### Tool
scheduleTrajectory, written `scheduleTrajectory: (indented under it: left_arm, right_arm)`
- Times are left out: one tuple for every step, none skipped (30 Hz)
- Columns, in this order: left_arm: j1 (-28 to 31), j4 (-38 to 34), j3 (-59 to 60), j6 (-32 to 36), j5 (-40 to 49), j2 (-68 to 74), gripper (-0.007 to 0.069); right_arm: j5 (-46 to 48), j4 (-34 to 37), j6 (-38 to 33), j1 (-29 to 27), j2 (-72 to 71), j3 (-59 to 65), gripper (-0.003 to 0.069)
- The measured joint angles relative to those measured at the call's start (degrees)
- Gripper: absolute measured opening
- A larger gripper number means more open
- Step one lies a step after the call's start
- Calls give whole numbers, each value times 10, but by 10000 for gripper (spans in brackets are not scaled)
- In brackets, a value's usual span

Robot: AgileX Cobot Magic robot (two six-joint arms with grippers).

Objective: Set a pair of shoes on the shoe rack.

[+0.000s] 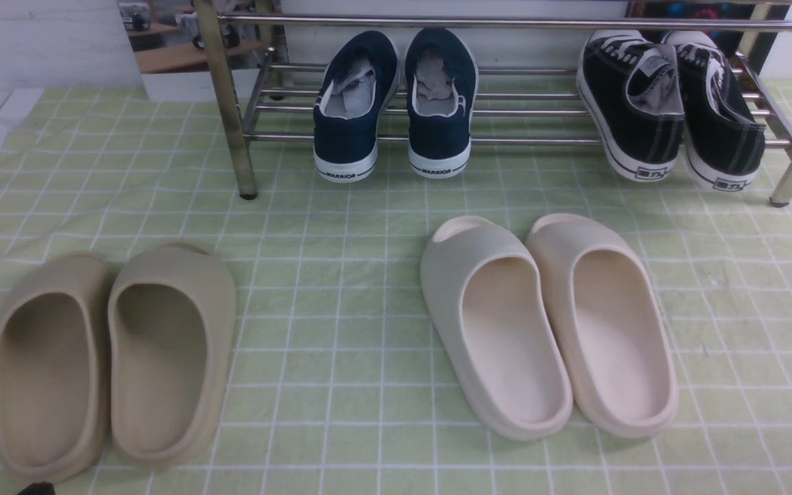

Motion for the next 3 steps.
scheduleTrajectory:
  left_arm:
    - [0, 0, 0, 0, 0, 0, -13]
    - [0, 0, 0, 0, 0, 0, -13]
    - [0, 0, 0, 0, 0, 0, -13]
  right_arm:
    - [0, 0, 0, 0, 0, 0, 239]
    - [0, 0, 0, 0, 0, 0, 239]
    - [0, 0, 0, 0, 0, 0, 239]
